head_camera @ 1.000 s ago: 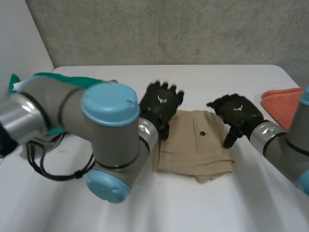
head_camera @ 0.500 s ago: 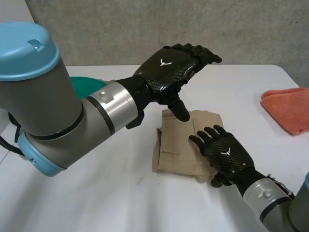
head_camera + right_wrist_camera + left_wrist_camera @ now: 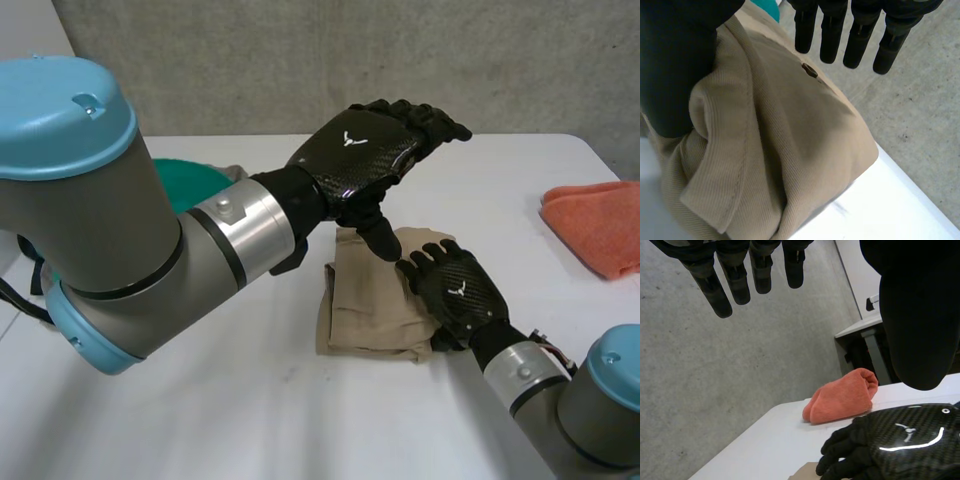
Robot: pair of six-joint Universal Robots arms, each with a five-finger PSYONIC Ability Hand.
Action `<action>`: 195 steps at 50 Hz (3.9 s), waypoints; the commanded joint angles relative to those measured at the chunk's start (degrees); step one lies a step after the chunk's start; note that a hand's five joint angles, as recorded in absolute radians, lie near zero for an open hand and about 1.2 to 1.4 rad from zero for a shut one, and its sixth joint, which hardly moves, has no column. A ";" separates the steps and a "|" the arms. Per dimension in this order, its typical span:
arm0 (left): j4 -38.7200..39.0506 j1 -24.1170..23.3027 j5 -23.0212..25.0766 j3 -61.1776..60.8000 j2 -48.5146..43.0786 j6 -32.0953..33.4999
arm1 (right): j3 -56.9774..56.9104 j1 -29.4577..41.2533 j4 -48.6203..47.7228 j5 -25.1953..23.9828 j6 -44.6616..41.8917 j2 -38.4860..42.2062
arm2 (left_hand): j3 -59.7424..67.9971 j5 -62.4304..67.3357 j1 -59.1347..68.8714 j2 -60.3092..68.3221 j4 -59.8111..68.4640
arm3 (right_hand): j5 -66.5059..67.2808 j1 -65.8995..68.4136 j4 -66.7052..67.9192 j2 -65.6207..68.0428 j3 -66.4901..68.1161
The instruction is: Fold the laundry.
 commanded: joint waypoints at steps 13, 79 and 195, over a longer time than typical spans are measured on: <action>0.00 -0.17 -0.03 -0.66 -0.20 0.08 | -9.68 1.99 0.80 0.52 0.91 5.44 | 0.39 -0.36 1.15 0.66 0.67 | 60.24 58.89 58.77 59.09 58.71; 3.77 -2.98 -0.29 -0.75 0.68 0.08 | -57.24 -49.34 -14.32 -31.32 30.35 37.80 | 0.56 -0.19 1.32 0.83 0.84 | 27.20 25.86 25.73 26.05 25.67; 16.44 -4.92 -15.41 -4.87 -11.37 2.72 | -11.27 -16.91 36.83 2.54 3.72 -21.36 | 1.40 0.65 2.16 1.67 1.68 | -9.76 -11.11 -11.23 -10.91 -11.29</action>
